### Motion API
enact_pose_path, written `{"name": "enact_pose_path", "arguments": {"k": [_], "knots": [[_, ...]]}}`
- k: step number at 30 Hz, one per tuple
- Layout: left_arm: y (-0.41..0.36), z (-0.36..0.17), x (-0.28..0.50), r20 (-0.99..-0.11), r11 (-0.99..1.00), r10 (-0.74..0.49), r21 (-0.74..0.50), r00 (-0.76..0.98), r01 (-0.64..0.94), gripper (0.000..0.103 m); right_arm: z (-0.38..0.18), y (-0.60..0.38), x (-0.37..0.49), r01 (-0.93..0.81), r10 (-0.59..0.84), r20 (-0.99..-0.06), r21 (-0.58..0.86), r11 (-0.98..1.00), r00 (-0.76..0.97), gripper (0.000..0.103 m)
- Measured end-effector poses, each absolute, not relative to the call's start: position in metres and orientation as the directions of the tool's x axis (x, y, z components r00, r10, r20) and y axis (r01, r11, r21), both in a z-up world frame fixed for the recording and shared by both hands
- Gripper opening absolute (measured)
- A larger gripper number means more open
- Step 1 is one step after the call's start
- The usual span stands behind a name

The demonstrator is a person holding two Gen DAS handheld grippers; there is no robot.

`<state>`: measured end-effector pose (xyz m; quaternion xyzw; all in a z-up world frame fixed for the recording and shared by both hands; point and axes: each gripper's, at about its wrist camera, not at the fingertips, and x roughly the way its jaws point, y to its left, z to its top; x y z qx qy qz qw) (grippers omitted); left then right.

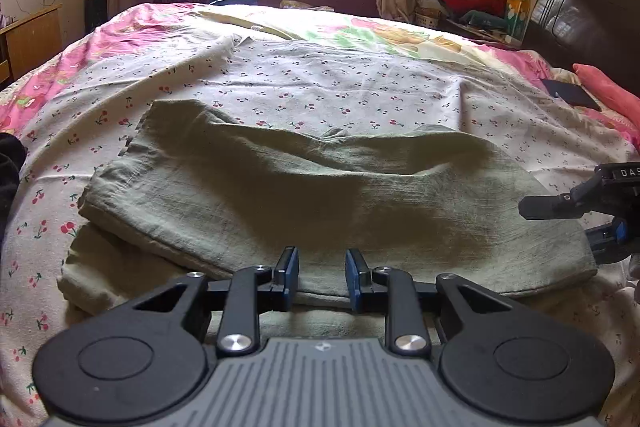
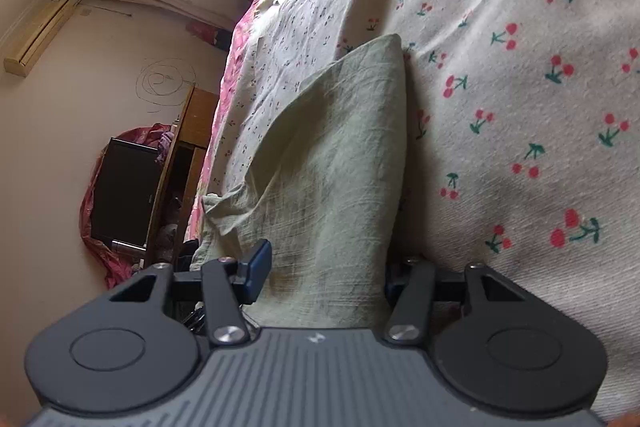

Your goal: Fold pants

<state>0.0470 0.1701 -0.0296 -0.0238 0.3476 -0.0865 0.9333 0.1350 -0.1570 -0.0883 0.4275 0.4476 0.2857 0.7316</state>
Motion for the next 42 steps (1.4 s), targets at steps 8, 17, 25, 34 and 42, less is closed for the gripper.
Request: {"name": "enact_pose_path", "arguments": {"k": [8, 17, 25, 34, 42], "knots": [[0.125, -0.009, 0.067, -0.61, 0.964, -0.226, -0.026, 0.759, 0.266, 0.049, -0.072, -0.176, 0.137, -0.058, 0.744, -0.408, 0.857, 0.512, 0.528, 0.004], [0.1, -0.018, 0.08, -0.683, 0.931, -0.313, -0.082, 0.66, 0.357, 0.049, -0.072, -0.205, 0.115, -0.032, 0.674, -0.506, 0.787, 0.616, 0.538, 0.01], [0.137, -0.036, 0.099, -0.725, 0.976, -0.167, -0.027, 0.668, 0.214, 0.052, -0.033, -0.206, 0.124, -0.013, 0.426, -0.608, 0.565, 0.825, 0.67, 0.018], [0.184, -0.022, 0.073, -0.602, 0.979, -0.201, -0.108, 0.772, 0.171, 0.053, -0.004, -0.088, 0.155, -0.367, 0.582, -0.585, 0.453, 0.812, 0.565, 0.018], [0.211, -0.043, 0.055, -0.643, 0.981, -0.194, -0.146, 0.741, 0.129, 0.053, -0.045, -0.022, 0.231, -0.301, 0.505, -0.704, 0.405, 0.863, 0.5, 0.009]]}}
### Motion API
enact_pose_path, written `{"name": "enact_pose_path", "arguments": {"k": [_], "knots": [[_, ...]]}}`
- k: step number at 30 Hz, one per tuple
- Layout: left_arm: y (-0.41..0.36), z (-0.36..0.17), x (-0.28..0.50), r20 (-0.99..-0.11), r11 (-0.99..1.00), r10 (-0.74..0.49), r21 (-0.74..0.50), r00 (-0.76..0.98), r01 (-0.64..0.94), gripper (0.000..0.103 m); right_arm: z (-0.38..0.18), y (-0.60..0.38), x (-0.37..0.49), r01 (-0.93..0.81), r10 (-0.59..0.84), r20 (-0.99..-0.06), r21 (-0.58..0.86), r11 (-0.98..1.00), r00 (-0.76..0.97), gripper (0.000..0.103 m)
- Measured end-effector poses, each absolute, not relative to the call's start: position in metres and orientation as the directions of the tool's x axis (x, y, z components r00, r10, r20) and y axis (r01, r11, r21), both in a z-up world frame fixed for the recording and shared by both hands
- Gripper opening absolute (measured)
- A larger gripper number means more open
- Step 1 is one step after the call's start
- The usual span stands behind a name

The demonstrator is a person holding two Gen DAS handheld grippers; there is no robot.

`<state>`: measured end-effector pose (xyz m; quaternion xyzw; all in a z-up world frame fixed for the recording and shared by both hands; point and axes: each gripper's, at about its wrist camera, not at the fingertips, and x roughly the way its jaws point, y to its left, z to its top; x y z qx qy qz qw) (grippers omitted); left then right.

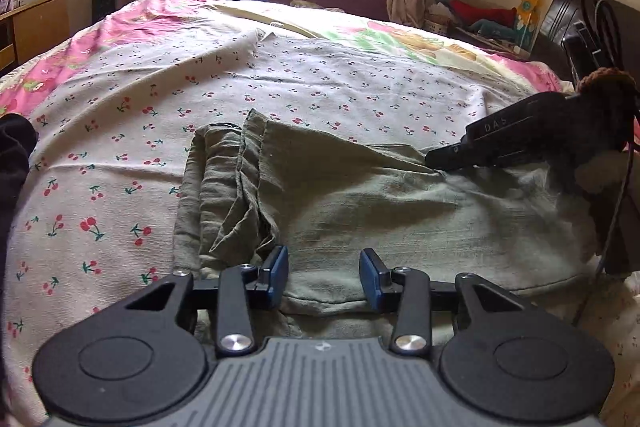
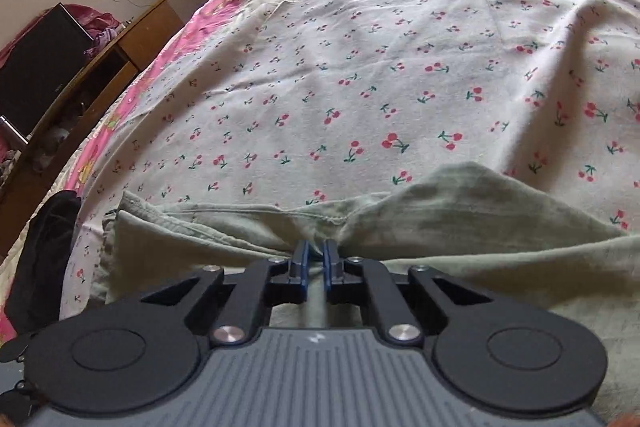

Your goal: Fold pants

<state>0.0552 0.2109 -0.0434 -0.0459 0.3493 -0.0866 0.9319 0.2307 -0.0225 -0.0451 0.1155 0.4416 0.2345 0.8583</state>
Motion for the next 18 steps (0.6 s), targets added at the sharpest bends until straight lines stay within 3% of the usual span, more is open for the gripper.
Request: {"name": "enact_pose_path", "arguments": {"k": [1, 4, 8, 10, 13, 15, 16, 18], "knots": [[0.21, -0.043, 0.053, -0.644, 0.981, -0.192, -0.139, 0.741, 0.133, 0.053, -0.037, -0.022, 0.226, -0.307, 0.492, -0.687, 0.384, 0.871, 0.535, 0.017], [0.212, -0.038, 0.049, -0.63, 0.977, -0.21, -0.167, 0.748, 0.133, 0.053, -0.016, -0.005, 0.205, -0.4, 0.537, -0.622, 0.36, 0.843, 0.571, 0.017], [0.214, -0.028, 0.052, -0.584, 0.976, -0.205, -0.177, 0.785, 0.123, 0.053, -0.017, 0.029, 0.2, -0.489, 0.638, -0.597, 0.418, 0.765, 0.487, 0.016], [0.214, -0.028, 0.06, -0.608, 0.978, -0.2, -0.169, 0.769, 0.121, 0.055, -0.032, 0.05, 0.218, -0.484, 0.665, -0.624, 0.469, 0.739, 0.41, 0.016], [0.216, -0.037, 0.067, -0.674, 0.978, -0.195, -0.187, 0.713, 0.091, 0.055, -0.06, 0.066, 0.237, -0.407, 0.599, -0.7, 0.453, 0.793, 0.389, 0.004], [0.212, -0.035, 0.06, -0.677, 0.983, -0.181, -0.151, 0.714, 0.107, 0.055, -0.054, 0.062, 0.236, -0.4, 0.607, -0.679, 0.464, 0.791, 0.412, 0.009], [0.208, -0.033, 0.054, -0.677, 0.986, -0.167, -0.115, 0.717, 0.121, 0.055, -0.041, 0.052, 0.228, -0.403, 0.61, -0.651, 0.461, 0.79, 0.452, 0.017], [0.204, -0.03, 0.046, -0.671, 0.987, -0.16, -0.084, 0.724, 0.14, 0.055, -0.022, 0.029, 0.214, -0.42, 0.616, -0.607, 0.451, 0.787, 0.502, 0.017]]}}
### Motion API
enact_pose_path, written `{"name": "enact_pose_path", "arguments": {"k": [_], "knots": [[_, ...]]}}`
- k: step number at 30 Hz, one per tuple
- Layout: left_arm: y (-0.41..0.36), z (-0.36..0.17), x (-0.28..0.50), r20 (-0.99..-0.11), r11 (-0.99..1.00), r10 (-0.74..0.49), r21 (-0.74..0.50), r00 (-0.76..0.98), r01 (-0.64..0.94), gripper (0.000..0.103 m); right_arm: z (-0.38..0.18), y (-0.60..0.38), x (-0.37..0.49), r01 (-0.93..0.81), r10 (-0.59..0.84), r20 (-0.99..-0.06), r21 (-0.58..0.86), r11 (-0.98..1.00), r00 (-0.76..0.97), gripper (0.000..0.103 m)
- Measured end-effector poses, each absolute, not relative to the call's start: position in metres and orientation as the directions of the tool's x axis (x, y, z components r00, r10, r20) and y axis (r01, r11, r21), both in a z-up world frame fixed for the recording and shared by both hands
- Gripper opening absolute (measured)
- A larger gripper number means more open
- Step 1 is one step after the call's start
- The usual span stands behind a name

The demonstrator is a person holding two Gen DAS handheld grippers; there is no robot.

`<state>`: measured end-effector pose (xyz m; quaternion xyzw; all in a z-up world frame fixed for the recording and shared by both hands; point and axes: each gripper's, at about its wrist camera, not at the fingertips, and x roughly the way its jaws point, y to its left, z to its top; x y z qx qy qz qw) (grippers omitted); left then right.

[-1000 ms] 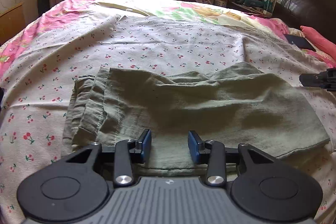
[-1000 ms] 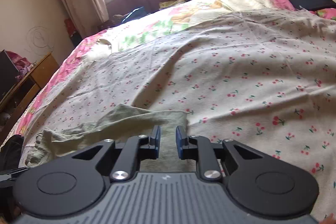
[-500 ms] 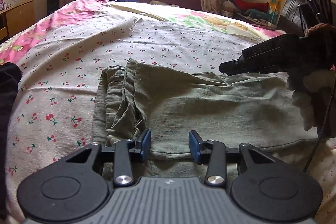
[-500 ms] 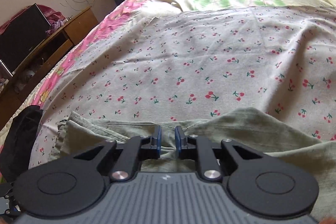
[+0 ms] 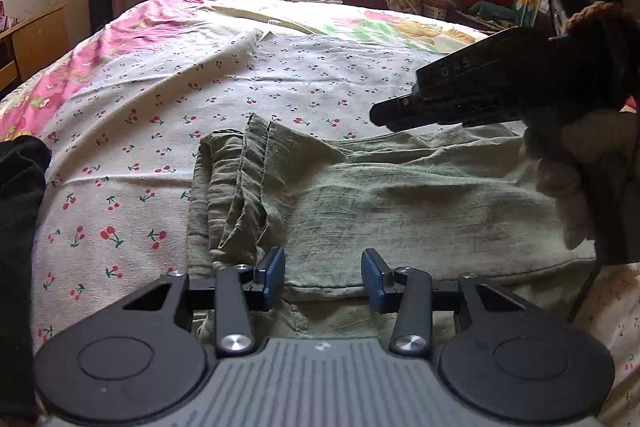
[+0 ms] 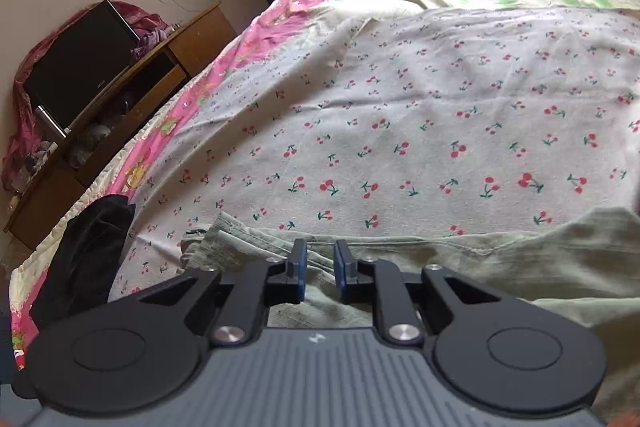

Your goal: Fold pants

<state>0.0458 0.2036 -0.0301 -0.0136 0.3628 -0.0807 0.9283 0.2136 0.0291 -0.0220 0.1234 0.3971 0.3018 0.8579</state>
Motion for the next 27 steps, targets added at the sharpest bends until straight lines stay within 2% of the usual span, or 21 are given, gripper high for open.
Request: {"name": "enact_pose_path", "arguments": {"k": [2, 3, 7, 9, 13, 20, 25, 27], "knots": [[0.202, -0.026, 0.04, -0.662, 0.985, -0.169, -0.095, 0.73, 0.142, 0.055, -0.006, -0.01, 0.196, -0.399, 0.598, -0.584, 0.446, 0.801, 0.549, 0.032], [0.201, -0.023, 0.037, -0.65, 0.984, -0.175, -0.108, 0.739, 0.138, 0.055, 0.001, -0.036, 0.185, -0.364, 0.562, -0.584, 0.43, 0.826, 0.586, 0.034], [0.188, -0.016, 0.039, -0.625, 0.98, -0.2, -0.129, 0.755, 0.153, 0.056, 0.0, -0.127, 0.149, -0.182, 0.38, -0.63, 0.356, 0.916, 0.678, 0.04], [0.175, -0.014, 0.044, -0.626, 0.974, -0.226, -0.132, 0.747, 0.184, 0.056, -0.013, -0.167, 0.135, -0.076, 0.321, -0.658, 0.373, 0.925, 0.681, 0.04], [0.139, -0.008, 0.048, -0.63, 0.955, -0.284, -0.119, 0.722, 0.272, 0.056, -0.042, -0.201, 0.126, -0.007, 0.374, -0.672, 0.481, 0.876, 0.639, 0.038], [0.058, -0.001, 0.027, -0.657, 0.869, -0.443, -0.146, 0.61, 0.473, 0.057, -0.053, -0.211, 0.142, -0.043, 0.513, -0.578, 0.636, 0.771, 0.635, 0.041], [-0.017, -0.004, 0.006, -0.642, 0.798, -0.444, 0.034, 0.625, 0.601, 0.059, -0.055, -0.209, 0.162, -0.072, 0.569, -0.581, 0.66, 0.748, 0.582, 0.042], [-0.035, -0.011, 0.007, -0.649, 0.779, -0.458, 0.036, 0.607, 0.626, 0.062, -0.057, -0.212, 0.167, -0.061, 0.6, -0.561, 0.699, 0.712, 0.57, 0.042]]}}
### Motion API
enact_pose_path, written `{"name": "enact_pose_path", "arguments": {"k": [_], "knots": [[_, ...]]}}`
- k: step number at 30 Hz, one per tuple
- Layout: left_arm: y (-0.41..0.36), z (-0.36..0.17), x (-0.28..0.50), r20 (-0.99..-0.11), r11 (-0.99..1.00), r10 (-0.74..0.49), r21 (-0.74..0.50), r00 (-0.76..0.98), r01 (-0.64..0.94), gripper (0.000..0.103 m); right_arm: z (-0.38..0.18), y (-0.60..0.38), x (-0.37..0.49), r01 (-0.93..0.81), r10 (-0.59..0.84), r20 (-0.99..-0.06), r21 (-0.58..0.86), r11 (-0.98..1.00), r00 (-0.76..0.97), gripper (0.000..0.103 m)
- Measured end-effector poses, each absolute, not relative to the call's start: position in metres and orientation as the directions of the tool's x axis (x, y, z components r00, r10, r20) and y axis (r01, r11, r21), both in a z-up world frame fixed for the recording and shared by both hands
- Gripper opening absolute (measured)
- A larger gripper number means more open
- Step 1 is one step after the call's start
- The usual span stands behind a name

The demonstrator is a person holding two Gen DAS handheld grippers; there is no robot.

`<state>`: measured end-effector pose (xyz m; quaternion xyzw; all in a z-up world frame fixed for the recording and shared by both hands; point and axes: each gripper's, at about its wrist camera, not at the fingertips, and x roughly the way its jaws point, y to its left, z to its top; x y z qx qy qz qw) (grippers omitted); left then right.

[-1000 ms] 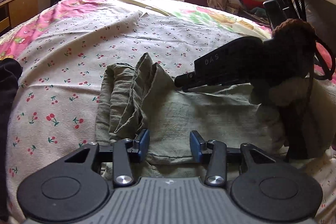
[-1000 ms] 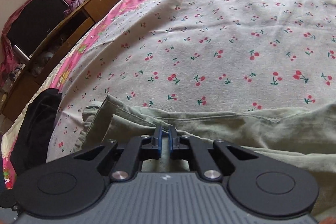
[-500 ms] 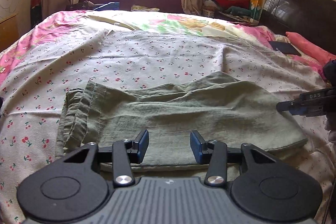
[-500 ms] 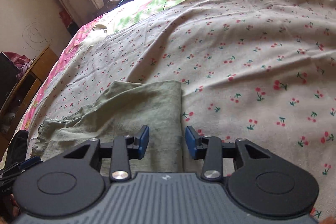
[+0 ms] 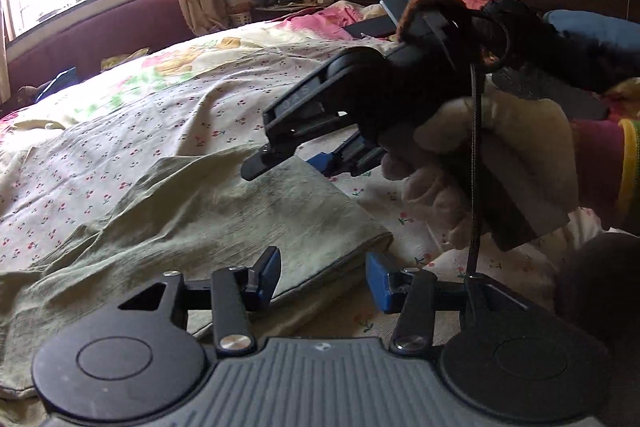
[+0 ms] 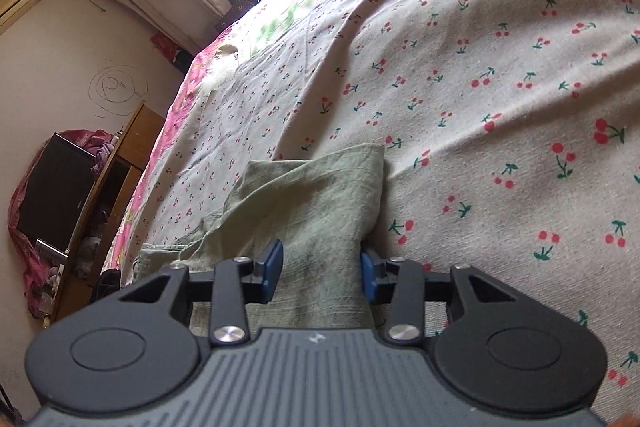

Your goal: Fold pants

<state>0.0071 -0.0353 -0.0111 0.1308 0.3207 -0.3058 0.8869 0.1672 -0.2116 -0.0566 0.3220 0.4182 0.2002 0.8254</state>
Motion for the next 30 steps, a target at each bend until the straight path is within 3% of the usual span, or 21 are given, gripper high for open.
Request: {"name": "enact_pose_path", "arguments": {"k": [3, 7, 9, 11, 12, 13, 14, 15, 24, 30], "knots": [[-0.064, -0.027, 0.007, -0.678, 0.758, -0.428, 0.09, 0.597, 0.646, 0.062, -0.059, -0.217, 0.172, -0.044, 0.624, -0.553, 0.728, 0.684, 0.552, 0.042], [-0.093, -0.04, -0.005, -0.633, 0.738, -0.325, 0.296, 0.703, 0.607, 0.062, -0.057, -0.217, 0.179, -0.08, 0.63, -0.574, 0.703, 0.707, 0.524, 0.041], [-0.095, -0.046, -0.002, -0.627, 0.752, -0.277, 0.33, 0.728, 0.571, 0.062, -0.056, -0.217, 0.184, -0.081, 0.63, -0.574, 0.702, 0.707, 0.522, 0.042], [-0.088, -0.044, 0.004, -0.651, 0.779, -0.298, 0.256, 0.698, 0.572, 0.057, -0.057, -0.216, 0.19, -0.079, 0.62, -0.577, 0.695, 0.714, 0.532, 0.041], [-0.085, -0.042, 0.006, -0.66, 0.787, -0.313, 0.223, 0.683, 0.576, 0.05, -0.058, -0.216, 0.193, -0.072, 0.617, -0.578, 0.697, 0.714, 0.533, 0.041], [-0.083, -0.04, 0.008, -0.657, 0.796, -0.316, 0.209, 0.684, 0.569, 0.04, -0.06, -0.216, 0.196, -0.048, 0.611, -0.583, 0.702, 0.711, 0.535, 0.03], [-0.078, -0.036, 0.01, -0.652, 0.805, -0.321, 0.194, 0.687, 0.56, 0.034, -0.06, -0.216, 0.198, -0.031, 0.606, -0.587, 0.704, 0.709, 0.536, 0.011], [-0.071, -0.031, 0.011, -0.644, 0.818, -0.335, 0.163, 0.688, 0.551, 0.028, -0.059, -0.217, 0.2, -0.014, 0.603, -0.585, 0.711, 0.703, 0.542, 0.007], [0.034, 0.032, 0.016, -0.478, 0.889, -0.458, -0.221, 0.749, 0.402, 0.023, 0.016, -0.18, 0.194, -0.12, 0.586, -0.561, 0.654, 0.747, 0.585, 0.005], [0.146, 0.047, 0.015, -0.398, 0.901, -0.365, -0.377, 0.841, 0.213, 0.023, 0.063, -0.079, 0.22, -0.25, 0.613, -0.58, 0.585, 0.772, 0.536, 0.005]]}}
